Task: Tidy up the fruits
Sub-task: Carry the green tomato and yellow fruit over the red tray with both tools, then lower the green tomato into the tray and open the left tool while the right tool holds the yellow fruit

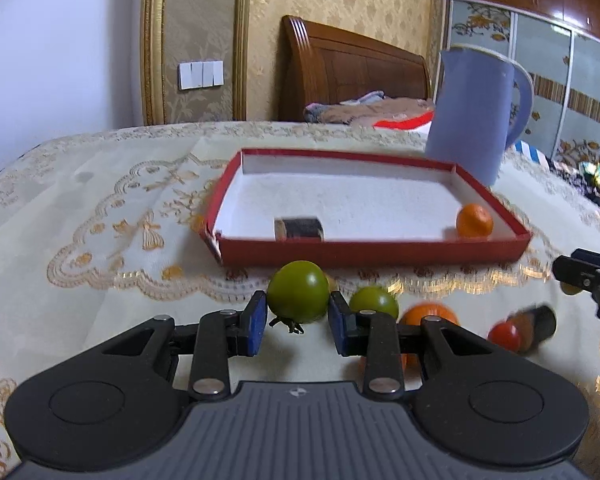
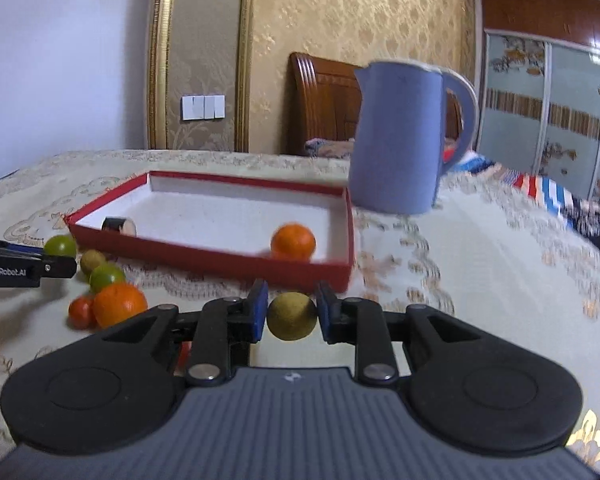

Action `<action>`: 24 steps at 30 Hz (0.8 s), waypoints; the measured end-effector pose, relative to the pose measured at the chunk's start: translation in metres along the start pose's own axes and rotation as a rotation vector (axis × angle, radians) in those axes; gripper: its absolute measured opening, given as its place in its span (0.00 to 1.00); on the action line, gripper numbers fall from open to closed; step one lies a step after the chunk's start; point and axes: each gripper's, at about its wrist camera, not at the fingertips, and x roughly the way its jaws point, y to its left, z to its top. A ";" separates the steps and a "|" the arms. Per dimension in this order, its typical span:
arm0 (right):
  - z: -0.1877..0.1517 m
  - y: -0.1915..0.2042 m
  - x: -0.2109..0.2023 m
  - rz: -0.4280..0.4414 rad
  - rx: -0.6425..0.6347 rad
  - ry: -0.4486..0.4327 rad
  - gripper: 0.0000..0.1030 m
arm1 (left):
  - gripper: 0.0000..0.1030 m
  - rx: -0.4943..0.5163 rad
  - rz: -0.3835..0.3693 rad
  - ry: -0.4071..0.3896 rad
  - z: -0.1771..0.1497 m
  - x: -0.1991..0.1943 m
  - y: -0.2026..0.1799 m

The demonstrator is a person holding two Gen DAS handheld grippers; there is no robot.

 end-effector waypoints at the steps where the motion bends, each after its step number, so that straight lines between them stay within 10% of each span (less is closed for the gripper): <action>1: 0.005 0.002 0.004 0.003 -0.005 -0.002 0.24 | 0.32 0.003 -0.001 -0.002 0.004 0.001 -0.001; 24: 0.064 0.018 0.142 -0.046 -0.008 0.089 0.24 | 0.32 0.063 0.080 0.009 0.070 0.102 -0.032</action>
